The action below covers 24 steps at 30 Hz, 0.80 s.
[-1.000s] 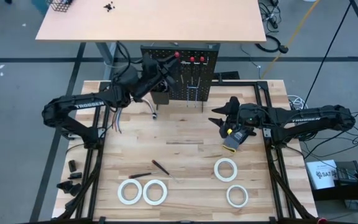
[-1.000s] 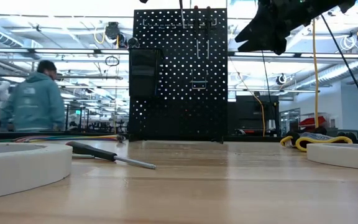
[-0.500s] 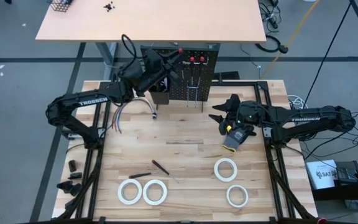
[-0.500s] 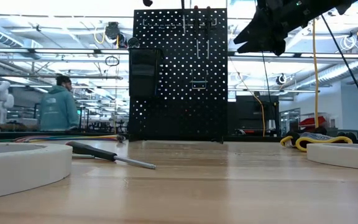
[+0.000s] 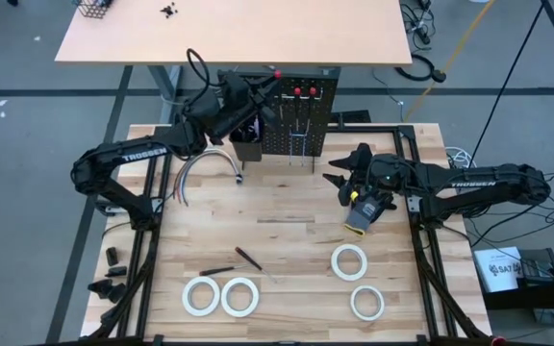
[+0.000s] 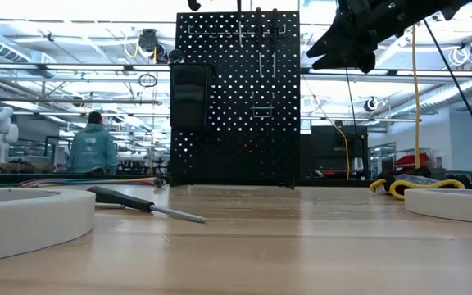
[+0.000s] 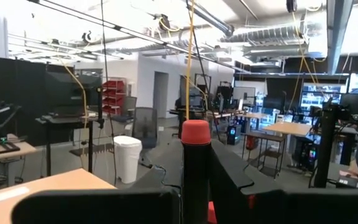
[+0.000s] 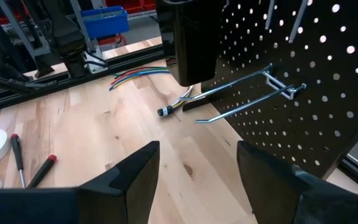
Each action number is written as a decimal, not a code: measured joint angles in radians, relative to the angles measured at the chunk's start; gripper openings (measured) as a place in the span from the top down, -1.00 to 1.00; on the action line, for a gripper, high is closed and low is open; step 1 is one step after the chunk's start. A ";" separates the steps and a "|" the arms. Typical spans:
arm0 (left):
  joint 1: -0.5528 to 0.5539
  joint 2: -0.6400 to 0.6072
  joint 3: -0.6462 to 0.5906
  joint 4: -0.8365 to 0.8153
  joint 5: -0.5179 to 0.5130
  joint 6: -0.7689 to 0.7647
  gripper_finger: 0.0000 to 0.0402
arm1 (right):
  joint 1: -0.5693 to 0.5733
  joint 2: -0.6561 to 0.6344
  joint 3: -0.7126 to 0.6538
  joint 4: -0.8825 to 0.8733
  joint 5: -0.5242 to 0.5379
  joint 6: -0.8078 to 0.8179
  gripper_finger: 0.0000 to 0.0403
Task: Hang tools onto peg board
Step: Hang the nut driver on the peg board
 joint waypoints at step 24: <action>0.020 0.054 0.000 0.009 0.018 0.007 0.81 | 0.000 0.001 0.000 0.001 0.000 0.028 -0.03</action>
